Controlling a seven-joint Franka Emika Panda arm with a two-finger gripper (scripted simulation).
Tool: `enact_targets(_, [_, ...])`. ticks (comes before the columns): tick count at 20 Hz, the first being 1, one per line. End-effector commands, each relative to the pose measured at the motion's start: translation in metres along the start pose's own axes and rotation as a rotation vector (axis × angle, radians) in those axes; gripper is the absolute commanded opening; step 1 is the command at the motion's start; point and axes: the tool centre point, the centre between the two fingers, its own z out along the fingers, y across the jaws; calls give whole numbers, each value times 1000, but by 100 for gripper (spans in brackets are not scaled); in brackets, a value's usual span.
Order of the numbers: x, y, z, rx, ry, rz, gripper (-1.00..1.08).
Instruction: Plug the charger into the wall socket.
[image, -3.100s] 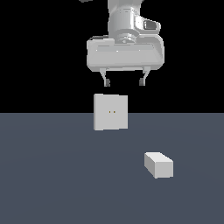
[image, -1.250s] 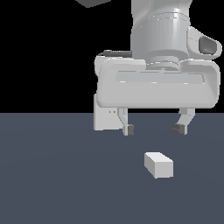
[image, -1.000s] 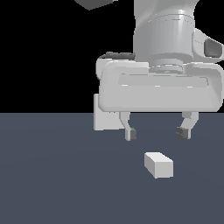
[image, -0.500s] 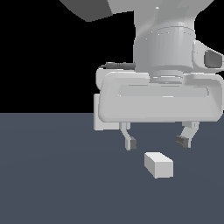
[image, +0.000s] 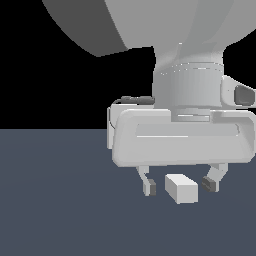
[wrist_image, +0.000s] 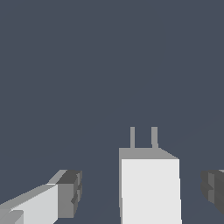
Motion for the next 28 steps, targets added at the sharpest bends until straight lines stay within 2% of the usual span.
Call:
enact_targets(1, [0, 0, 2, 0, 1, 0, 100])
enact_targets(2, [0, 0, 2, 0, 1, 0, -100])
enact_targets(17, [5, -2, -3, 0, 1, -13, -100])
enact_targets(28, [47, -25, -49, 6, 1, -129, -100])
